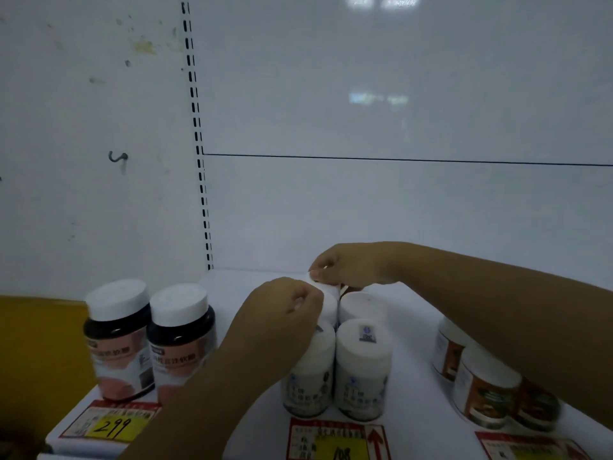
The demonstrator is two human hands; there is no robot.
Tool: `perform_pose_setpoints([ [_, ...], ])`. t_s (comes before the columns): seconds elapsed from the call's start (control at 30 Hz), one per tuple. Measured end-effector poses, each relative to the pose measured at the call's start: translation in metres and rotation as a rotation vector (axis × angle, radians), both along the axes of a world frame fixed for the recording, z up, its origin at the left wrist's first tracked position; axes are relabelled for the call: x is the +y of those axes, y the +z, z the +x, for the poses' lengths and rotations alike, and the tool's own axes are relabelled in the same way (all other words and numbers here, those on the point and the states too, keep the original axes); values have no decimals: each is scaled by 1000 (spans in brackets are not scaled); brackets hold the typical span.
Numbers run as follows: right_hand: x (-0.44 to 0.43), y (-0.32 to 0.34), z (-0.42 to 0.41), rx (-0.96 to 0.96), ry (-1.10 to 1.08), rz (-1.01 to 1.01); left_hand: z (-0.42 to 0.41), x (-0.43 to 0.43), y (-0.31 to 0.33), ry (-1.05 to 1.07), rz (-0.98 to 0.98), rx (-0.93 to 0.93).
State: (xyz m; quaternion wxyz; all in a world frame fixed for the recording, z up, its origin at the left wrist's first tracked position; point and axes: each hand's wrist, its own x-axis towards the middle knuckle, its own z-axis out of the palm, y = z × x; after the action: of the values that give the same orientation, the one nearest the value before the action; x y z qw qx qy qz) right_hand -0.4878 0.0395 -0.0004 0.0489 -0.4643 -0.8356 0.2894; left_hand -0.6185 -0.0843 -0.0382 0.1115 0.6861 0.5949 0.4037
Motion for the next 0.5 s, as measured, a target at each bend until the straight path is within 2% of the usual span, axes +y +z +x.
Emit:
perform_pose_setpoints([
  [0.07,-8,2,-1,-29,-16,64,1,-4,4,-23,24,36],
  [0.13,-13,4,0,-136,-29,241,1,-6,10,-17,64,85],
  [0.27,-24,3,18,-286,-150,448,4,-6,27,46,18,494],
  [0.33,-32,6,34,-326,-193,512,11,-5,41,48,17,629],
  [0.4,-46,12,51,-352,-223,570,22,0,55,2,10,682],
  [0.5,-75,18,83,-408,-242,623,46,11,67,-161,-118,737],
])
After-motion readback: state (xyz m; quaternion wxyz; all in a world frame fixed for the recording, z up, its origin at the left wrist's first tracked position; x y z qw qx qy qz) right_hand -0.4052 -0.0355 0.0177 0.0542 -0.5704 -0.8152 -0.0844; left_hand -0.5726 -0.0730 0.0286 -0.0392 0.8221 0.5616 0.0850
